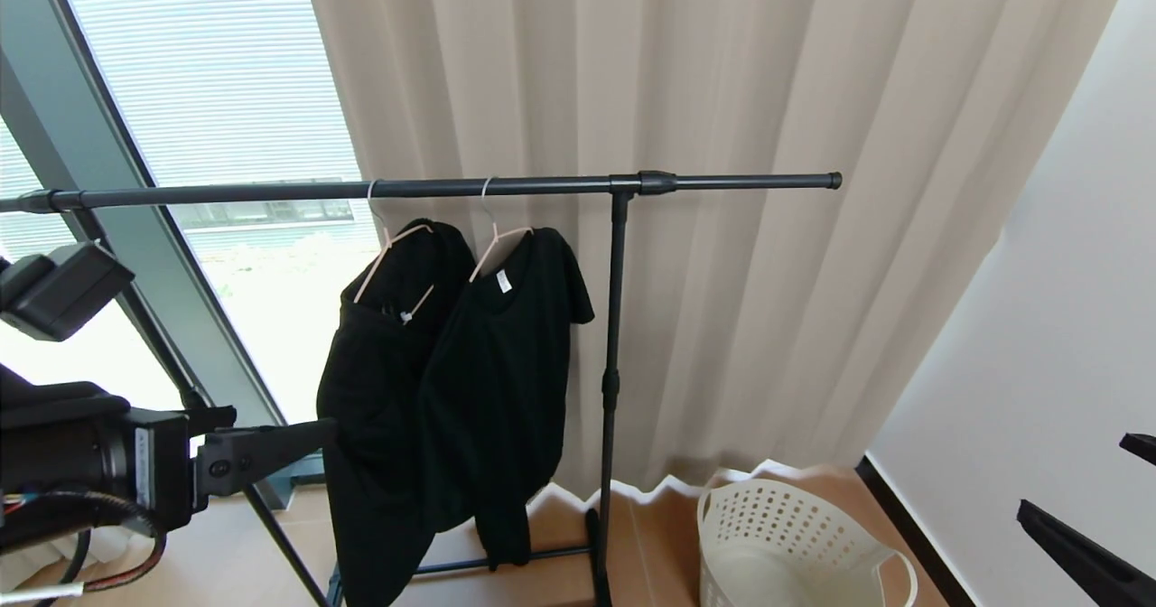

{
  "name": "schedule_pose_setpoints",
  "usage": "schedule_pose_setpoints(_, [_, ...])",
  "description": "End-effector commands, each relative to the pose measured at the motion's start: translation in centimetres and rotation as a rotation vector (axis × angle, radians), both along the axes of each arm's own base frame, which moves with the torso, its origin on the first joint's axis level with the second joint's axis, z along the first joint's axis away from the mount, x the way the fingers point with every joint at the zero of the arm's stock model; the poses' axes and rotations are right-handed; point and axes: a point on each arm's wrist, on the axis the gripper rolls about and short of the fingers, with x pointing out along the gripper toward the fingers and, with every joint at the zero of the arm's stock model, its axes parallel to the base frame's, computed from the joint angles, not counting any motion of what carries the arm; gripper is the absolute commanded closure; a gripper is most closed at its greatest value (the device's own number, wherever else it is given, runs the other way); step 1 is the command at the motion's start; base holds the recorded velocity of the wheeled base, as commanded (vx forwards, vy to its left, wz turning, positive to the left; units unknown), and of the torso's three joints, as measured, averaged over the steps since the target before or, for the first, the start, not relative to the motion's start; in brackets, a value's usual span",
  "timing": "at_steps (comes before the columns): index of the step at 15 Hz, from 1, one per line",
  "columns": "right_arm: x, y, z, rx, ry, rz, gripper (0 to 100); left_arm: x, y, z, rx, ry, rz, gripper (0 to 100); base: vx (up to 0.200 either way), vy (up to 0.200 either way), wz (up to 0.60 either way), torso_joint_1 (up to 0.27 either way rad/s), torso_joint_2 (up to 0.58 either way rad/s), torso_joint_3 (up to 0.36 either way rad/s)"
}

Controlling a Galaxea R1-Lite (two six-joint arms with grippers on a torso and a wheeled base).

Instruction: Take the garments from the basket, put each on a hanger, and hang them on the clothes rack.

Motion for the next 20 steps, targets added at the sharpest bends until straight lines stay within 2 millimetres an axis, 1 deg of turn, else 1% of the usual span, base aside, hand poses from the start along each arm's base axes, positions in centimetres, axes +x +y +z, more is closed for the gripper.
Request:
schedule_pose_setpoints(1, [-2.1, -1.1, -1.7, 0.009, -0.015, -0.005, 0, -1.9, 0.4, -0.7, 0.003, -0.014, -0.001, 0, 0.000, 0.000, 0.00, 0.000, 0.00, 0.000])
schedule_pose_setpoints(3, [-3.2, -1.6, -3.4, 0.015, 0.003, -0.010, 0, -2.6, 0.6, -2.1, 0.018, 0.013, 0.000, 0, 0.000, 0.000, 0.00, 0.000, 0.00, 0.000])
schedule_pose_setpoints(6, [-4.5, -2.2, -5.9, 0.013, 0.018, -0.011, 0, -4.0, 1.0, -3.4, 0.023, 0.028, -0.010, 0, 0.000, 0.000, 0.00, 0.000, 0.00, 0.000])
schedule_pose_setpoints(10, [-5.6, -2.7, -7.6, 0.018, 0.041, -0.013, 0, -6.0, 1.7, -5.5, 0.028, 0.047, -0.009, 0, 0.000, 0.000, 0.00, 0.000, 0.00, 0.000])
schedule_pose_setpoints(11, [-5.6, -2.7, -7.6, 0.018, 0.041, -0.013, 0, -6.0, 1.7, -5.5, 0.028, 0.047, -0.009, 0, 0.000, 0.000, 0.00, 0.000, 0.00, 0.000])
schedule_pose_setpoints(12, [-5.8, -2.8, -8.4, 0.015, 0.054, -0.011, 0, -6.7, 1.9, -6.2, 0.029, 0.052, -0.011, 0, 0.000, 0.000, 0.00, 0.000, 0.00, 0.000])
schedule_pose_setpoints(17, [-6.0, -2.9, -8.5, 0.073, 0.055, -0.018, 0, -9.2, 2.9, -8.8, 0.030, 0.048, 0.001, 0, 0.000, 0.000, 0.00, 0.000, 0.00, 0.000])
schedule_pose_setpoints(20, [-6.1, -2.9, -8.5, 0.081, 0.051, 0.004, 0, -10.9, 3.5, -11.2, 0.038, 0.057, 0.005, 0, 0.000, 0.000, 0.00, 0.000, 0.00, 0.000])
